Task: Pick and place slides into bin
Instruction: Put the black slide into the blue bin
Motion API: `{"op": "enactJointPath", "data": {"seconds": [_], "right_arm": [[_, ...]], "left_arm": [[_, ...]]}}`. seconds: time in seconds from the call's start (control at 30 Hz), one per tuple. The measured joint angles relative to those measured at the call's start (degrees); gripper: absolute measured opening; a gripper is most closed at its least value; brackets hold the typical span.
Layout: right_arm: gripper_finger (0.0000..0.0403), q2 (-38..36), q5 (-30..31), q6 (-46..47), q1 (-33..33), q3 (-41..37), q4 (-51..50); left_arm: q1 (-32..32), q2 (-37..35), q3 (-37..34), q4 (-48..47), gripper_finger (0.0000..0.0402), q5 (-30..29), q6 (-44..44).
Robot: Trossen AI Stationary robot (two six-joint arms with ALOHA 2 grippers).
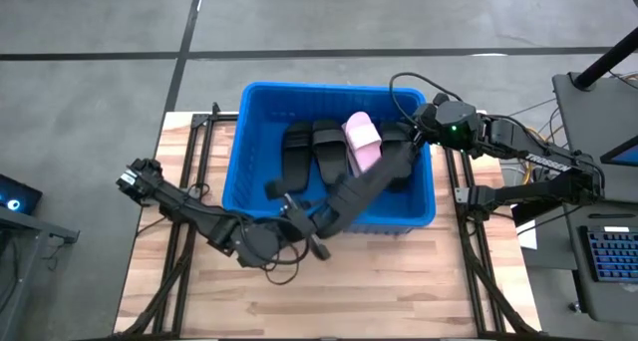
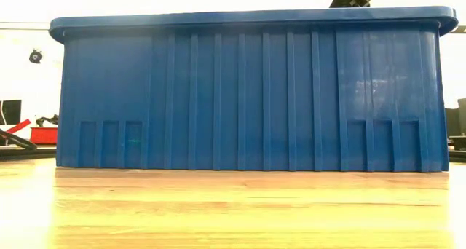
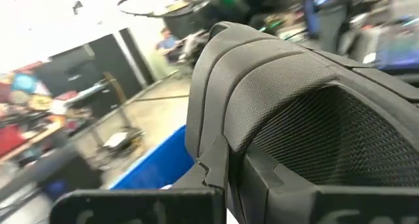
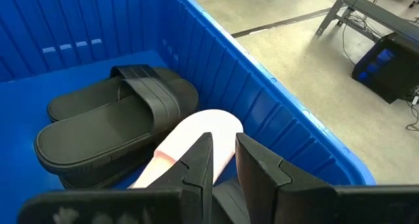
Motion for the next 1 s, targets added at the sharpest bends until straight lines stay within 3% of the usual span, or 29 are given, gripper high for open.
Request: {"op": "enactJointPath", "data": {"seconds": [0.43, 0.57, 0.8, 1.0], "right_arm": [[0.0057, 0.0, 0.0, -0.5, 0.0, 0.0, 2.5], [0.0057, 0.0, 0.0, -1.2, 0.0, 0.0, 3.2], [0.0057, 0.0, 0.1, -2.0, 0.0, 0.0, 4.4], [0.0057, 0.0, 0.1, -1.7, 0.0, 0.0, 6.5]], "left_arm": [[6.7, 0.0, 0.1, -13.5, 0.0, -10.7, 0.0], [10.0, 0.0, 0.0, -16.7, 0.0, -10.6, 0.1], [16.3, 0.1, -0.1, -24.1, 0.0, -10.5, 8.3], [21.1, 0.1, -1.4, -29.6, 0.0, -10.4, 8.4]]}}
